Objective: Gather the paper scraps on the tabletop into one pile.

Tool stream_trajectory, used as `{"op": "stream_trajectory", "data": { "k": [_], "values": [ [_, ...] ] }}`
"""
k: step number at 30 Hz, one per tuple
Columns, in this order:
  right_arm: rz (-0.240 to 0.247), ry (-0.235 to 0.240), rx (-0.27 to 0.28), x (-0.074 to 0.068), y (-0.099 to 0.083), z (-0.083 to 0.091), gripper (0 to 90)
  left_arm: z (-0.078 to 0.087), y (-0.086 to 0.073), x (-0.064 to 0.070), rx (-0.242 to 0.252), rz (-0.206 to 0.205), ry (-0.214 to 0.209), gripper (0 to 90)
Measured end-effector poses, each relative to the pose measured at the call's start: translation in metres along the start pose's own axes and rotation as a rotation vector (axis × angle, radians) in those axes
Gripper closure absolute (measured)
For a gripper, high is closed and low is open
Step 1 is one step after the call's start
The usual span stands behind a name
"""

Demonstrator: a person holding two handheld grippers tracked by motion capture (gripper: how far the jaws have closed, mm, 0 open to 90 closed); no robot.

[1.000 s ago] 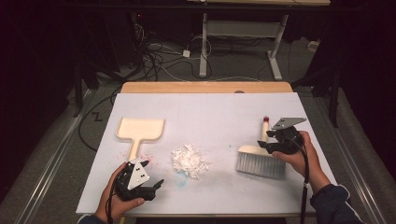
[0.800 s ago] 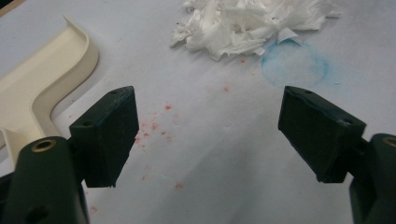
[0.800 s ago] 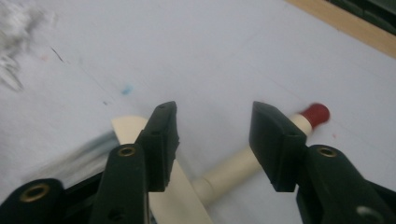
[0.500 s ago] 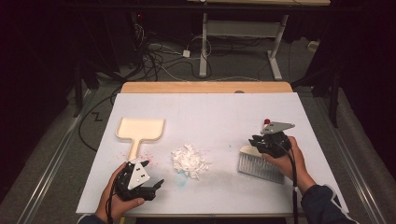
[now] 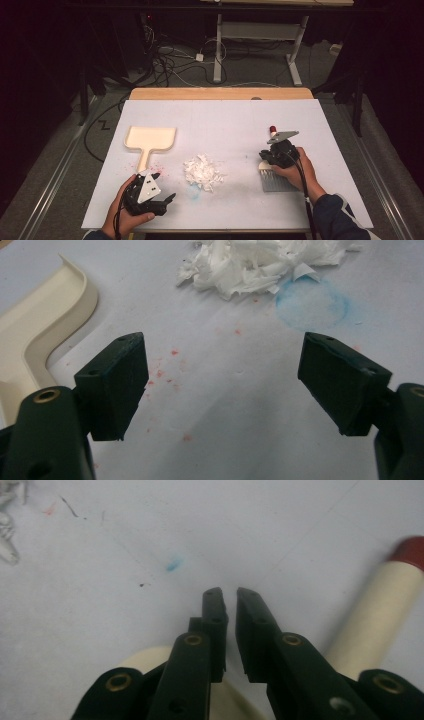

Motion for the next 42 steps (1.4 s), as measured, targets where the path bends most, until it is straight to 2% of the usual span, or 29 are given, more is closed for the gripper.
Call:
{"op": "stream_trajectory", "data": {
  "k": [4,8,13,15,17,19,24,27,29,34,37,39,42],
  "values": [
    [-0.001,-0.021,0.018,0.004,0.001,0.003,81.5,0.0,0.0,0.0,-0.001,0.014,-0.003,19.3],
    [-0.02,-0.036,0.018,0.01,0.0,0.004,81.4,0.0,0.0,0.0,-0.001,-0.002,0.0,19.3],
    [-0.038,-0.093,-0.007,0.022,-0.005,0.0,83.7,0.0,0.0,0.0,0.002,0.001,0.002,19.3],
    [-0.052,-0.075,0.001,0.026,-0.005,0.001,83.1,0.0,0.0,0.0,0.001,-0.001,0.002,19.3],
    [-0.052,-0.096,-0.007,0.026,-0.006,0.002,82.2,0.0,0.001,0.0,0.002,0.0,0.001,19.3],
    [-0.068,-0.095,-0.005,0.027,-0.006,0.002,81.9,0.0,0.001,0.0,0.003,-0.001,0.002,19.3],
    [-0.055,-0.091,-0.004,0.026,-0.006,0.002,77.9,0.001,0.001,0.0,0.008,0.001,0.004,19.3],
    [-0.036,-0.093,0.035,0.025,-0.003,0.008,71.8,0.001,0.002,-0.001,0.012,0.001,0.005,19.2],
    [0.02,-0.098,0.113,0.022,0.001,0.019,63.9,0.002,0.002,-0.001,0.017,0.007,0.008,19.0],
    [0.08,-0.054,0.286,0.011,0.003,0.049,50.0,0.001,0.002,-0.002,0.008,0.011,0.015,18.9],
    [0.096,-0.048,0.364,0.009,-0.003,0.068,45.3,0.0,0.005,-0.003,0.005,-0.014,0.047,18.9],
    [0.097,-0.077,0.4,0.009,-0.01,0.08,39.2,-0.001,0.005,-0.002,0.009,-0.016,0.046,18.9],
    [0.079,-0.075,0.441,0.006,-0.022,0.092,33.4,-0.001,0.004,-0.001,-0.004,-0.019,0.05,18.9]
  ]
}}
Point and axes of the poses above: each handheld gripper's, and its own axes: z roughly backward along the jaws, y roughly out of its top, x roughly to its right, the point moved 6 cm from there along -z, roughly forward along the jaws, and after that the axes turned 9 degrees about -z, right-handed, at the moved point
